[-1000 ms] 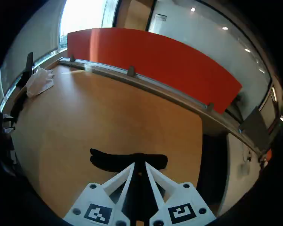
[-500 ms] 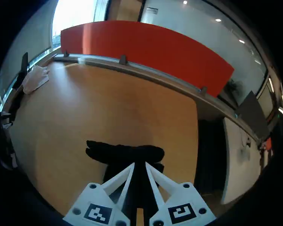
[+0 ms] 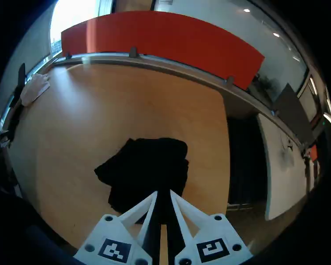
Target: Fold towel
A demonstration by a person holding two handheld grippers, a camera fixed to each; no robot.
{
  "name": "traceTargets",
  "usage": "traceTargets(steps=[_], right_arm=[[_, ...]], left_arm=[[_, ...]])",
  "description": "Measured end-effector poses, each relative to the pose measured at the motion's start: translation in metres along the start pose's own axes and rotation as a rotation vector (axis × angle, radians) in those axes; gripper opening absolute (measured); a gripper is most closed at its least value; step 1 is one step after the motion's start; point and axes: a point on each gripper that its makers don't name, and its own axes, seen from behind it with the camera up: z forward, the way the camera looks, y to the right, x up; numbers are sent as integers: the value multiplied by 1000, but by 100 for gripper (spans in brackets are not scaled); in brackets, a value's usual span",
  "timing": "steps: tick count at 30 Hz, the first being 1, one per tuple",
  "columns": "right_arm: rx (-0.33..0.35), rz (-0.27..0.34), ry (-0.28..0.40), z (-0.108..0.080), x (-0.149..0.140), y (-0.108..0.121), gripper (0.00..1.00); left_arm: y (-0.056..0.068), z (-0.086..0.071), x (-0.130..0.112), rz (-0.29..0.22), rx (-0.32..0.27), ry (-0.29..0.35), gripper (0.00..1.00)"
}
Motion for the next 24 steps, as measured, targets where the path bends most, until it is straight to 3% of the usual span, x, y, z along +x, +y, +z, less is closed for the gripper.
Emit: traceTargets(steps=[24], right_arm=[[-15,114,-147,27,-75,14,5]], left_arm=[[-6,-4,-4,-1,16,-9,98]])
